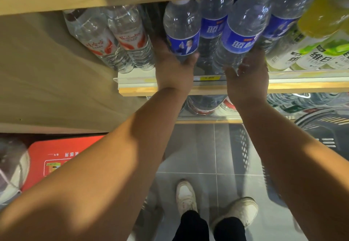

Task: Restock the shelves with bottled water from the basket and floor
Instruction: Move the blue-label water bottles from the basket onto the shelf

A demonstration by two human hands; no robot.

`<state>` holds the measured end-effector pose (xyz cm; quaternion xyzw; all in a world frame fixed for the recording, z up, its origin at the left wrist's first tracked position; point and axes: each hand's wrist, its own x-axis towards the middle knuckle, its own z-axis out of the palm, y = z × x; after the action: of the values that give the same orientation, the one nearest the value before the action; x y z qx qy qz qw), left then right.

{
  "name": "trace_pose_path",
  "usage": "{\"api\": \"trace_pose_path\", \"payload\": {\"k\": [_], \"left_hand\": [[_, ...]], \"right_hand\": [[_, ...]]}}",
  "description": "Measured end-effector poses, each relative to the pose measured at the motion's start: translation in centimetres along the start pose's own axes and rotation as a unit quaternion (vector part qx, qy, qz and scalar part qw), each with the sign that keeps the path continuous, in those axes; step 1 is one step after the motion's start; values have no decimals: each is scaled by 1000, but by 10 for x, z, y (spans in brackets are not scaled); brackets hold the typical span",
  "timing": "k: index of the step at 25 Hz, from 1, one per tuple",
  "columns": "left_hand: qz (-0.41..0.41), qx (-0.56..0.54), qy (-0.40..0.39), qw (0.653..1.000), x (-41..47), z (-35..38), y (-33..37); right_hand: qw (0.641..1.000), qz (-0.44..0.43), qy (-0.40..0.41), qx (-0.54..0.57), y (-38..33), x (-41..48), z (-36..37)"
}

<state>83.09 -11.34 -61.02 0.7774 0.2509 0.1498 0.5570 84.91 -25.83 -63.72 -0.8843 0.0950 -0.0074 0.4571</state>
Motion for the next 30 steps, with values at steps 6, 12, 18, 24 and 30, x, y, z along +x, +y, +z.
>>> {"api": "trace_pose_path", "payload": {"k": [6,12,18,24,30], "left_hand": [[-28,120,-109,986,13,-14,-2],[-24,158,-97,982,12,-13,3],[-25,182,-110,977,16,-13,1],[-6,200,-142,969,13,-20,5],[61,481,-181,856,-10,-48,13]], "right_hand": [[999,8,-17,-36,-8,2,-2],[996,27,-1,-85,-16,-2,0],[994,33,4,-105,-23,0,1],[994,13,-12,-105,-22,-4,-4],[972,-6,-55,-228,-16,-38,-38]]}}
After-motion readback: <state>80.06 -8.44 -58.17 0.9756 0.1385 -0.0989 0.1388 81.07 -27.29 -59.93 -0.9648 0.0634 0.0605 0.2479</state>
